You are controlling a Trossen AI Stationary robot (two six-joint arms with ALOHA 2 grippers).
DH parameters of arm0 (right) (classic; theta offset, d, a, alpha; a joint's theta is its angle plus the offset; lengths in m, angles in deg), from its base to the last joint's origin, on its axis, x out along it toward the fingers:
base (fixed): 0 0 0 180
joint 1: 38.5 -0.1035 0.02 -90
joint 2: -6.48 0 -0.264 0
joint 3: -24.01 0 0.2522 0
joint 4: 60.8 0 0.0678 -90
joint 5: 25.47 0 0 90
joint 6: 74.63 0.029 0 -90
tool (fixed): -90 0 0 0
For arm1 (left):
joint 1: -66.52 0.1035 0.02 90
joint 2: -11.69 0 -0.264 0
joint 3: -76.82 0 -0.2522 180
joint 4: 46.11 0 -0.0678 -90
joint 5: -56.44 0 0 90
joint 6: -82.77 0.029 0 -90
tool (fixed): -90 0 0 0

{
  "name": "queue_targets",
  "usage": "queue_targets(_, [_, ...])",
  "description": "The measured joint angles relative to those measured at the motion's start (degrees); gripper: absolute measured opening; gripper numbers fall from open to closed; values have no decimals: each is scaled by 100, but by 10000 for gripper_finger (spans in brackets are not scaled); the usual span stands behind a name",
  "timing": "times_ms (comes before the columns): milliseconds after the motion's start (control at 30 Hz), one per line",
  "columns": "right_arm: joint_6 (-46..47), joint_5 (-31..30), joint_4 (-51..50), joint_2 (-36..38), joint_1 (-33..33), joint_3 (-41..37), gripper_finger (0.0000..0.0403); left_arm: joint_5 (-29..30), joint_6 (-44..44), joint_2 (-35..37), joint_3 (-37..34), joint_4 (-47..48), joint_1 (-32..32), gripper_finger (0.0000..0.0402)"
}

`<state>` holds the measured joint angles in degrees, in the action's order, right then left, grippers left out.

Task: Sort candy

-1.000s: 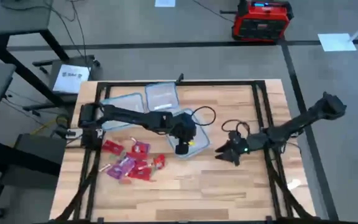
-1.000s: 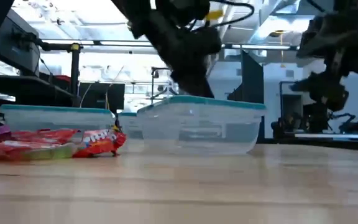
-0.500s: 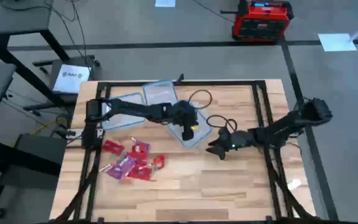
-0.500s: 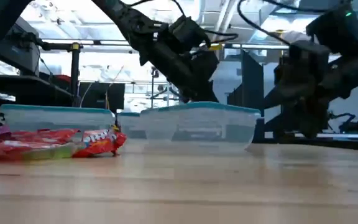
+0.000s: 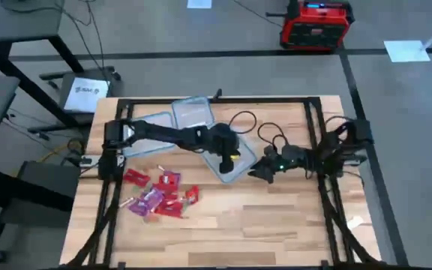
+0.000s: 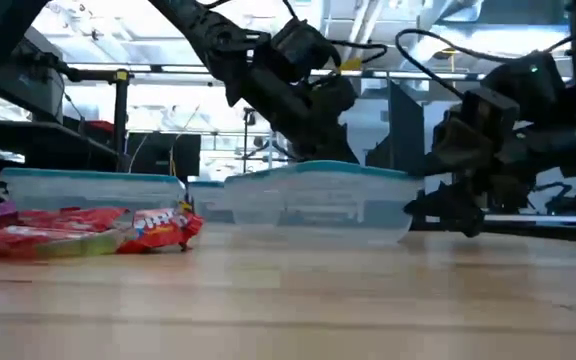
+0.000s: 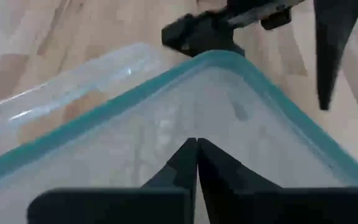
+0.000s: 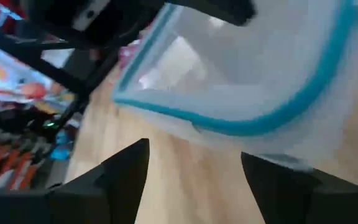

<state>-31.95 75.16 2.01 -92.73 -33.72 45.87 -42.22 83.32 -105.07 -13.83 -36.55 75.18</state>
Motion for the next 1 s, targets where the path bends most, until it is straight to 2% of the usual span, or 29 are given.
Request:
queue_targets(300, [366, -183, 1012, -720, -28, 110, 227, 41, -169, -472, 34, -189, -63, 0])
queue_targets(600, [1437, -1220, 1192, -770, -43, 195, 226, 198, -434, -524, 20, -475, -89, 0])
queue_targets(700, [1608, -1230, 1136, -775, -81, 342, 226, 256, -441, -525, 17, -464, -94, 0])
queue_targets(833, [1551, -741, 923, -764, -129, 556, 226, 173, -449, -525, 14, -428, -116, 0])
queue_targets(1000, [1683, -633, 924, -759, -126, 621, 223, 132, -452, -533, 15, -491, -142, 0])
